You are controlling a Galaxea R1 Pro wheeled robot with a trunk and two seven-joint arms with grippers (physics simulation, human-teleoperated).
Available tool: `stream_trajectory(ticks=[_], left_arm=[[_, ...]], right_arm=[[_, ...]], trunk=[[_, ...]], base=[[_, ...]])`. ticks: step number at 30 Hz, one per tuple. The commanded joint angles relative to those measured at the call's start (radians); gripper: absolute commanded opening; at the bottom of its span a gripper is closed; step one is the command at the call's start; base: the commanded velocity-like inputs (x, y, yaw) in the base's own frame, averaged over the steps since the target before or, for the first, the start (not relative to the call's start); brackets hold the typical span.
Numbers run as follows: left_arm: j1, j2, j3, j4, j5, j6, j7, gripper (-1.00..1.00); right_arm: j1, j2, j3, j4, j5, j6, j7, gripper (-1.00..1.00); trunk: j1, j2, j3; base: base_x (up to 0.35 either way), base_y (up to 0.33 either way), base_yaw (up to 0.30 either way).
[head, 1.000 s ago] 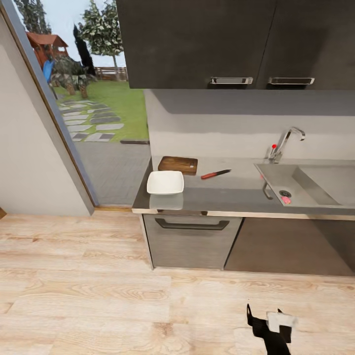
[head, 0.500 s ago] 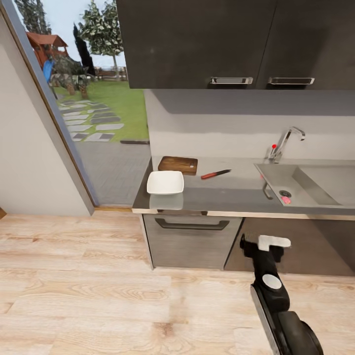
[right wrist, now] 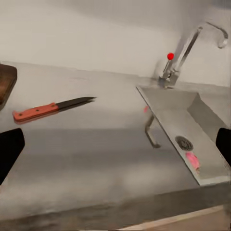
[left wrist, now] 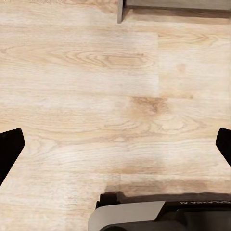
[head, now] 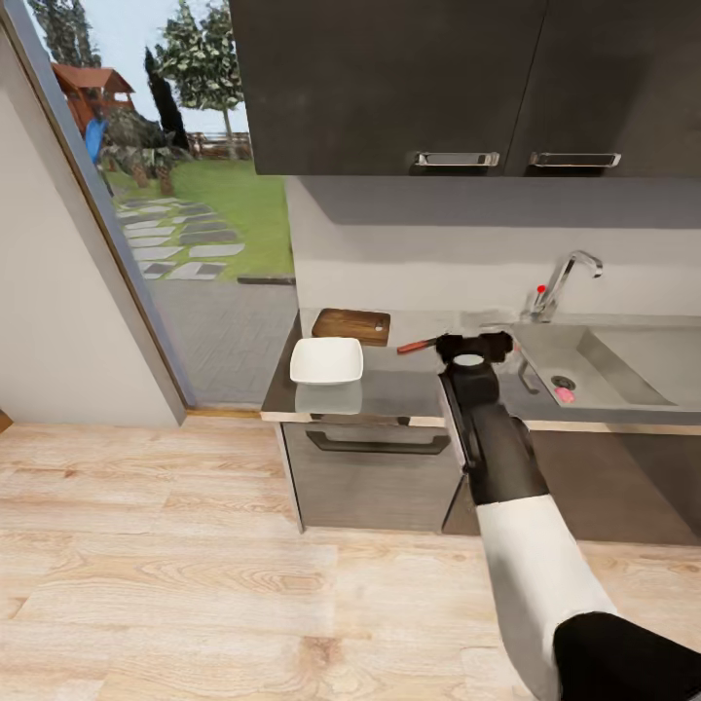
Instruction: In the kitchen, take the Vidalia onion out of the sink, dice it on the chopping board with the paring knife, put the diced onion into the bowl on the countertop, then place both the paring knife and the chopping board into the sink.
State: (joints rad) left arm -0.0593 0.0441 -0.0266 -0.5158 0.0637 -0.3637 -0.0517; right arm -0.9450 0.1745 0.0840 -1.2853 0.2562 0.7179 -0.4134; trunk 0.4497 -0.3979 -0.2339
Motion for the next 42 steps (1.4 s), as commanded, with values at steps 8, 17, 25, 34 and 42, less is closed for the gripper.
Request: stream_trajectory(ticks=[8, 17, 25, 34, 42], left_arm=[[-0.001, 0.000, -0.003, -0.003, 0.007, -0.003, -0.004, 1.00], [-0.001, 0.001, -0.003, -0.005, 0.007, -0.003, -0.004, 1.00], [-0.001, 0.002, -0.003, -0.005, 0.007, -0.003, -0.004, 1.00], [-0.001, 0.005, -0.003, -0.007, 0.007, -0.006, -0.004, 1.00], [-0.001, 0.005, -0.003, -0.007, 0.007, -0.007, -0.004, 1.00]], right_arm=[[-0.317, 0.000, -0.003, 0.537, -0.142, -0.056, 0.004, 1.00], [-0.350, 0.000, -0.002, 0.613, -0.247, -0.079, 0.014, 1.00], [-0.351, 0.000, -0.001, 0.624, -0.263, -0.081, 0.033, 1.00], [-0.348, 0.000, -0.001, 0.632, -0.274, -0.081, 0.062, 1.00], [-0.347, -0.007, -0.002, 0.660, -0.275, -0.082, 0.063, 1.00]], trunk=[[0.000, -0.002, -0.002], [0.000, -0.002, -0.002], [0.000, -0.002, -0.002], [0.000, -0.002, -0.002], [0.000, -0.002, -0.002]], base=[[0.016, 0.000, 0.000], [0.239, 0.000, 0.000], [0.320, 0.000, 0.000], [0.322, 0.021, 0.000], [0.279, 0.172, 0.000]])
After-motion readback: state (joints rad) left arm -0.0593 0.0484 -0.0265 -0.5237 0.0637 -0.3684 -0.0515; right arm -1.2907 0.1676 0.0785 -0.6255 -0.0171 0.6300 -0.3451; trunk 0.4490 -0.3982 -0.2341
